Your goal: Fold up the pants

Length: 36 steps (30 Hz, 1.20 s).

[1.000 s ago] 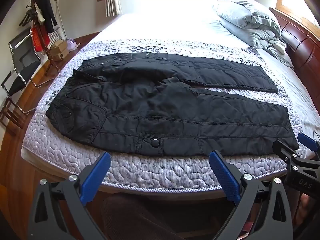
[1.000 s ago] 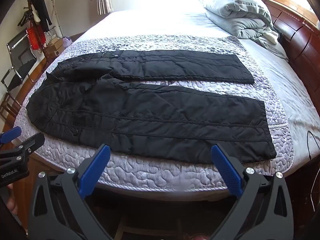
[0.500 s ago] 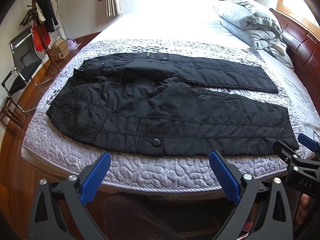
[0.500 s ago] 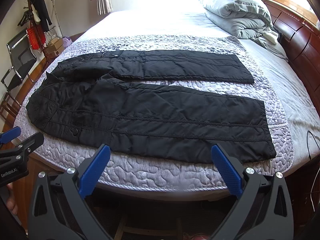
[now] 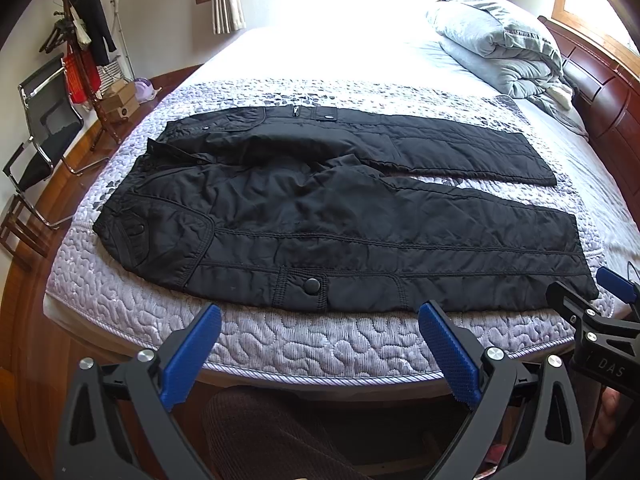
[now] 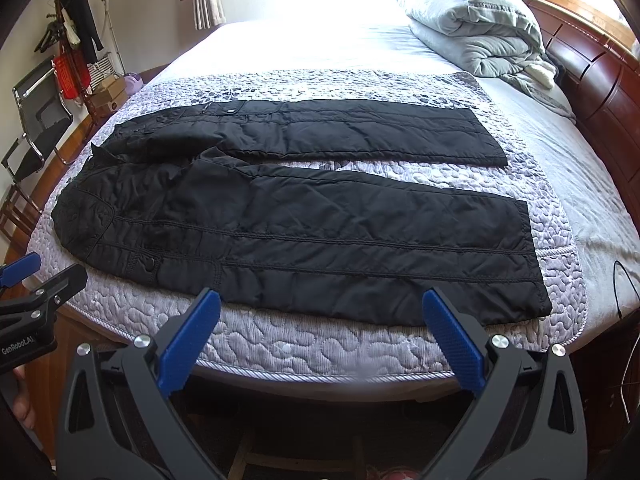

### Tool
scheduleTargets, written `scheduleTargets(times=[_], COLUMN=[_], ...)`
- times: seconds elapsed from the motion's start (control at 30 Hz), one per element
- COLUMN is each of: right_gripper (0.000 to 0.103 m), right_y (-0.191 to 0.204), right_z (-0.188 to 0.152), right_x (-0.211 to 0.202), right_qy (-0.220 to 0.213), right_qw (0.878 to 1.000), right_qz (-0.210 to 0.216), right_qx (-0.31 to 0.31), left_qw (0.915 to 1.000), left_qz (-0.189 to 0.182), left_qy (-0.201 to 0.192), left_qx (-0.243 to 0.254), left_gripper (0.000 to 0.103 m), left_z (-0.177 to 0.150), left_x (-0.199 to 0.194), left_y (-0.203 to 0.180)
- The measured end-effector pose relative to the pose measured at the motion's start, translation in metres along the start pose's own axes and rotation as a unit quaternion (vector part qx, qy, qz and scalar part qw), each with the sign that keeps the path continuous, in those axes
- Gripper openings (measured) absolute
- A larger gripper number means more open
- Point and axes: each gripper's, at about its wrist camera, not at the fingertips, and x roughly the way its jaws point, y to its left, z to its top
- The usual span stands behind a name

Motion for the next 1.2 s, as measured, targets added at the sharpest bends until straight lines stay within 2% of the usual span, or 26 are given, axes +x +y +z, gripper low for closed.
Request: scheduleTargets(times=[1.2], right_gripper=[0.101], right_y=[-0.0038], right_z=[0.0006], right_x=[0.0038], right_qy=[0.001], right_qw=[1.0], right_qz=[-0.001], right_qx=[0.0], left_qw=[1.0], left_qz=[0.001], left_qy=[0.0], left_qx=[0.001], left_gripper=[0.099], left_z=[-0.0001], left_x=[0.0001], left_y=[-0.0004])
